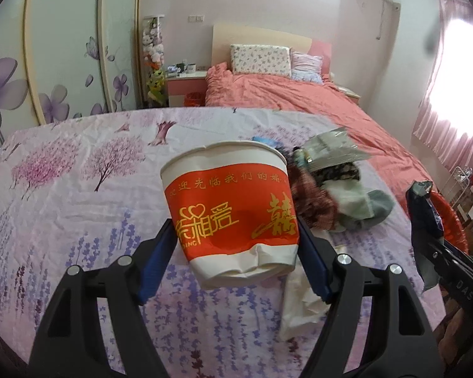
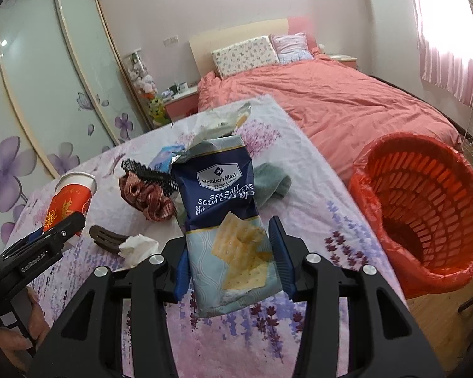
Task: Collect trash
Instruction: 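Carry the cup and cracker packet over the orange basket and release both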
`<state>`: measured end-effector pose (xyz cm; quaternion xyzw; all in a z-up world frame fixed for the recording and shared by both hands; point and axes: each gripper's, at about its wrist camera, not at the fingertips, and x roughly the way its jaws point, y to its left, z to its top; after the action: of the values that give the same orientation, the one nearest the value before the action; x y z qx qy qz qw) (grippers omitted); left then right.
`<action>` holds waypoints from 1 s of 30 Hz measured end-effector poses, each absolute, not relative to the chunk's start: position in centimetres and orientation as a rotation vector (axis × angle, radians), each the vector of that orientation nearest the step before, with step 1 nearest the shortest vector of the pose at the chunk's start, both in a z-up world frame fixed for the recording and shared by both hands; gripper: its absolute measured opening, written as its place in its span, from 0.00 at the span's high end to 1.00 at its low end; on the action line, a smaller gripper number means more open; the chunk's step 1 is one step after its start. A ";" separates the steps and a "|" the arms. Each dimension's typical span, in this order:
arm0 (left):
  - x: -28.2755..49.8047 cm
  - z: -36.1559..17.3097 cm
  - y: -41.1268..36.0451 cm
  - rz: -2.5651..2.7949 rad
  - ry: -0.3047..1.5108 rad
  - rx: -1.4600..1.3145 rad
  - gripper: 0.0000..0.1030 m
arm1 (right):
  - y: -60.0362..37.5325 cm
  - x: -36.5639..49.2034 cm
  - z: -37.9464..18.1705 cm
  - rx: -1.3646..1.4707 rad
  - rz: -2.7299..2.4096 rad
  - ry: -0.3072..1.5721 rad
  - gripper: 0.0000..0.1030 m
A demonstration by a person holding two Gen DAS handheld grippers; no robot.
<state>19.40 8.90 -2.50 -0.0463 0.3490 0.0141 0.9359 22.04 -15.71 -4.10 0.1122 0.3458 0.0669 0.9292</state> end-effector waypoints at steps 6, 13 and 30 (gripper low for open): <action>18.6 -0.6 6.5 -0.044 0.688 -0.090 0.30 | -17.7 21.0 -2.9 0.221 0.074 0.649 0.56; 18.2 0.8 1.5 -0.155 0.667 -0.072 0.30 | -20.8 19.6 -1.9 0.218 -0.043 0.574 0.56; 21.5 -0.7 -14.5 -0.467 0.703 0.019 0.30 | -30.8 19.8 -3.1 0.334 -0.250 0.535 0.56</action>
<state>21.48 -14.46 -0.74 0.0093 0.3410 -0.2265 0.9123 19.79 -30.79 -3.14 0.1641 0.2622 -0.1227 0.9430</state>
